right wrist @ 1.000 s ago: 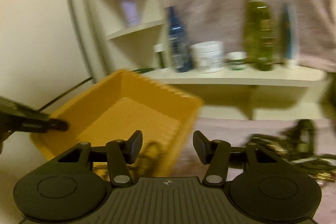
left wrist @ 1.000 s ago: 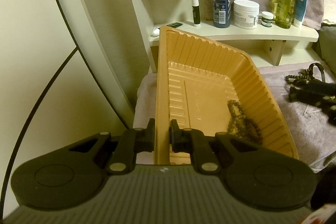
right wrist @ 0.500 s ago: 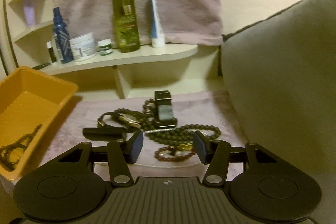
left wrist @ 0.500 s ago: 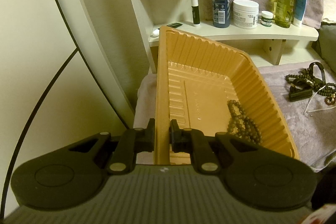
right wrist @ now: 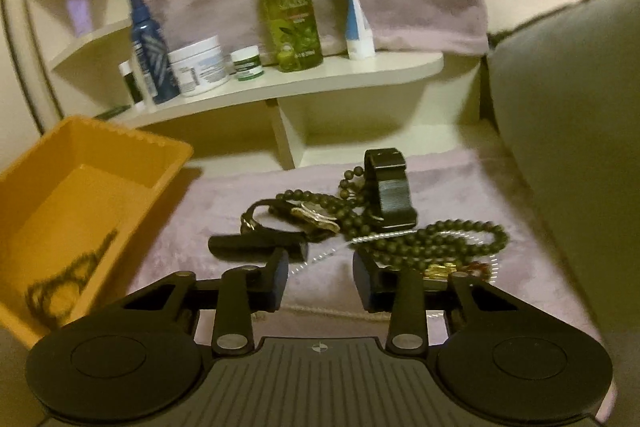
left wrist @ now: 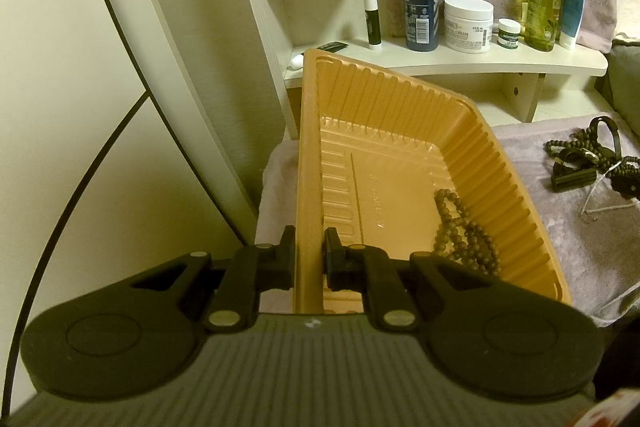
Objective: Organize jewelry
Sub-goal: 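Move the right gripper back to the pile and grasp the pearl strand, then lift the pearl strand with the right gripper and drop it into the tray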
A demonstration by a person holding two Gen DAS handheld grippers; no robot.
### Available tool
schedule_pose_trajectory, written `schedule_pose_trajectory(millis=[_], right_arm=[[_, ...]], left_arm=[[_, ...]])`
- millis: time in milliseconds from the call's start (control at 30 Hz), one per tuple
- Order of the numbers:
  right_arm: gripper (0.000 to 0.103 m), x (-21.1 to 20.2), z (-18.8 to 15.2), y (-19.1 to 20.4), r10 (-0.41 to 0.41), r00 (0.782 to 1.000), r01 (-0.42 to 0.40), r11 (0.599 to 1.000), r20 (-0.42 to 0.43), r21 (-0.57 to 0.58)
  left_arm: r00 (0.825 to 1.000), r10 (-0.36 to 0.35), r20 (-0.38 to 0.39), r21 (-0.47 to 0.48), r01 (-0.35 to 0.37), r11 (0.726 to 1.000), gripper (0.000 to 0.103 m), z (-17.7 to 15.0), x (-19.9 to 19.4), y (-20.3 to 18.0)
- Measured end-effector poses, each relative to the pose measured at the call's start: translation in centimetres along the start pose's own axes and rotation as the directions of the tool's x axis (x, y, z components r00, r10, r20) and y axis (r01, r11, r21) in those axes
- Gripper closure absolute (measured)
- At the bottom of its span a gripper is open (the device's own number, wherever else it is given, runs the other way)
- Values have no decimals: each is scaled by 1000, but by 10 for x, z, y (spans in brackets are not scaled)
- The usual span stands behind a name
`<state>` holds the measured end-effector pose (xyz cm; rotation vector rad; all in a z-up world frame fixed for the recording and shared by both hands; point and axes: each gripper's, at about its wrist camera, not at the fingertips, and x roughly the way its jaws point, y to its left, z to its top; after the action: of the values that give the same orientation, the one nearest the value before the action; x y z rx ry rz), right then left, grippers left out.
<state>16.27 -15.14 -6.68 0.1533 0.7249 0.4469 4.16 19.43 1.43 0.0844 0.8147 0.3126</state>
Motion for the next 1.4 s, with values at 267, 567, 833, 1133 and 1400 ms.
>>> schedule_pose_trajectory(millis=[267,567,833,1133,1400], right_arm=[[83,25,7,-18,-38,999,41,977,-18,209],[101,26,6,-21,-36,999,29,956,19,293],[101,-32,10,-12,-33,983,-4,979,181,202],[101,-84,47,-17,-39,954,11,995,296,95],[101,-121,76,-19,-28,927,13,999,374,42]], left_arm=[[1000,1,-1,2,-1,1000,91,0,0,0],[1000,-1,-2,1,1,1000,91,0,1,1],[1000,1,-2,1,-1,1000,91,0,1,0],[1000,-1,3,2,1,1000,91,2,-2,-1],[1000,-1,7,3,1,1000,91,2,-3,-2]])
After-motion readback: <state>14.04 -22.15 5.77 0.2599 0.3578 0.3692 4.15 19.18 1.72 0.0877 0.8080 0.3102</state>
